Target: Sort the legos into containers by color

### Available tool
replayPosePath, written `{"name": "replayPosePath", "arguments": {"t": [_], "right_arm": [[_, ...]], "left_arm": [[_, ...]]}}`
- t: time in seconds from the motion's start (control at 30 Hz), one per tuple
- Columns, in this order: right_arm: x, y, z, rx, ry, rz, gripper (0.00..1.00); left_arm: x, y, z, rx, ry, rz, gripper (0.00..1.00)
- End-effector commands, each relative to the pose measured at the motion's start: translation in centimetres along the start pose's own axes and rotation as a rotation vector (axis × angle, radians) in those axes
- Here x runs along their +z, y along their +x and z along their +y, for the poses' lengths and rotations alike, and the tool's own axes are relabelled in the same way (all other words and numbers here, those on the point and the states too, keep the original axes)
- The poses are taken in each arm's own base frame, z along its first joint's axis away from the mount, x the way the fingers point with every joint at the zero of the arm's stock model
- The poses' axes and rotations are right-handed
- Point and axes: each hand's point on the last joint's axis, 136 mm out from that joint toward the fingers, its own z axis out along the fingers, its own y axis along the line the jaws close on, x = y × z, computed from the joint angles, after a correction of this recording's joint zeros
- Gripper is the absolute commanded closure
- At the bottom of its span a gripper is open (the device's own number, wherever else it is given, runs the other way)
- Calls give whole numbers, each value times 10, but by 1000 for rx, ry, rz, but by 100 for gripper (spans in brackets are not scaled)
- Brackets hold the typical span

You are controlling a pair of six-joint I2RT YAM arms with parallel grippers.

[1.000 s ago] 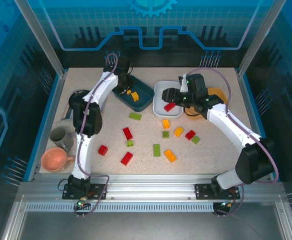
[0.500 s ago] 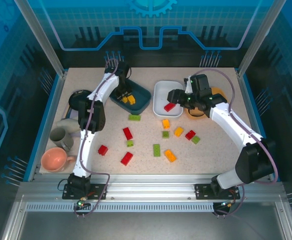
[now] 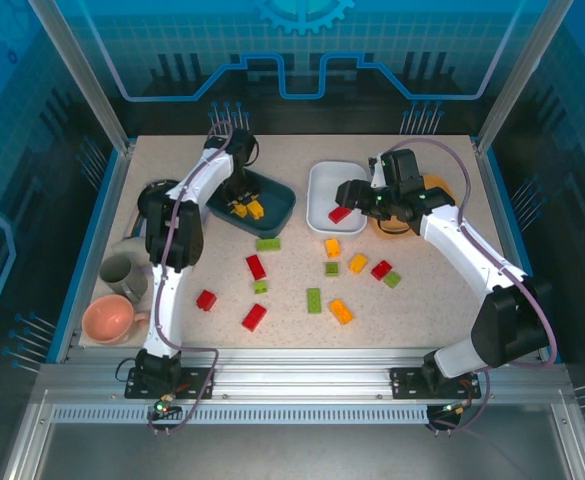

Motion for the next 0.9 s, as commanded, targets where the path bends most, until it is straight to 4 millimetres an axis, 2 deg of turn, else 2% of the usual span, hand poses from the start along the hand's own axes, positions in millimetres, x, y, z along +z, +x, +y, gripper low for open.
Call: {"name": "replayPosePath", "arguments": {"t": [0.0, 0.13, 0.23, 0.27, 0.33, 0.4, 0.5, 0.57, 0.67, 0.77, 0.87], "right_arm": [[-10, 4, -12, 6, 54, 1, 33], [-26, 11, -35, 18, 173, -6, 34], [-41, 27, -64, 79, 297, 23, 34], [-47, 36, -76, 111, 344, 49, 34], [-57, 59, -101, 185, 430, 122, 34], [-63, 89, -123, 262, 489, 212, 35], [-64, 126, -145, 335, 523, 310, 35], [-66, 148, -159, 408, 560, 363, 35], [-62, 167, -172, 513, 543, 365, 34], [-58, 165, -184, 550, 543, 324, 35], [-55, 168, -201, 632, 575, 323, 35]], "left_arm": [[-42, -13, -17, 16, 92, -81, 34], [-86, -12, -49, 68, 219, -132, 29], [-125, 9, -76, 153, 355, -167, 25], [-140, 22, -87, 194, 423, -172, 24], [-158, 56, -100, 273, 542, -155, 21], [-175, 102, -106, 359, 671, -110, 19], [-177, 168, -91, 430, 760, -10, 19], [-168, 203, -73, 463, 758, 50, 19], [-152, 244, -47, 512, 740, 118, 19], [-142, 264, -30, 558, 718, 152, 20], [-134, 268, -21, 567, 696, 164, 21]]}}
